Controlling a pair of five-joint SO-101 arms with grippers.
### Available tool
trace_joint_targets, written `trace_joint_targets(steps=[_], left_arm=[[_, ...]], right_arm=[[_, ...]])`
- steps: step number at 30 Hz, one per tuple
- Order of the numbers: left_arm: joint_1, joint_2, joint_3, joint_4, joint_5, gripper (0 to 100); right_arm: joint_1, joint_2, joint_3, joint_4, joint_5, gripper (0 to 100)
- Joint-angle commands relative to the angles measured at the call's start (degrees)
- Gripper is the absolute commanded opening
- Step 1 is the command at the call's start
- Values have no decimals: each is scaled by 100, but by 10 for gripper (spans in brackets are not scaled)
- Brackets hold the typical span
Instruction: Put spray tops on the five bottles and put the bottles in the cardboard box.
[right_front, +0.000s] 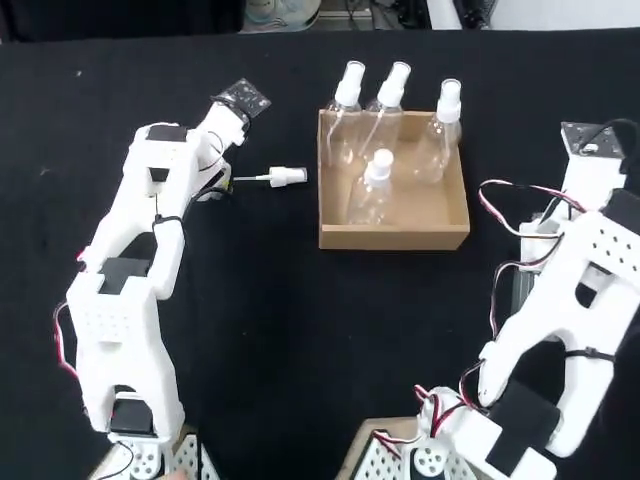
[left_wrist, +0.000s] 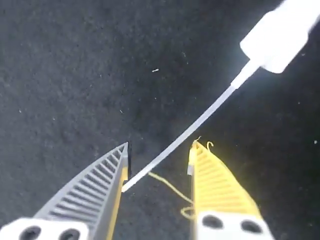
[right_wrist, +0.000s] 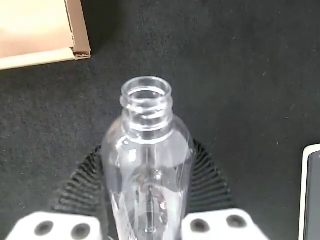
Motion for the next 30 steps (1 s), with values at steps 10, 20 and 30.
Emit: trace_joint_targets(steps=[10, 20, 30], left_arm=[[-13, 246, -743, -53, -457, 189], [-75, 1046, -1516, 193, -519, 188], [-189, 1530, -1780, 325, -527, 174]], right_arm=[[-79, -330, -4, -88, -18, 11], [-88, -330, -4, -114, -35, 11], [-79, -330, -4, -114, -9, 11]])
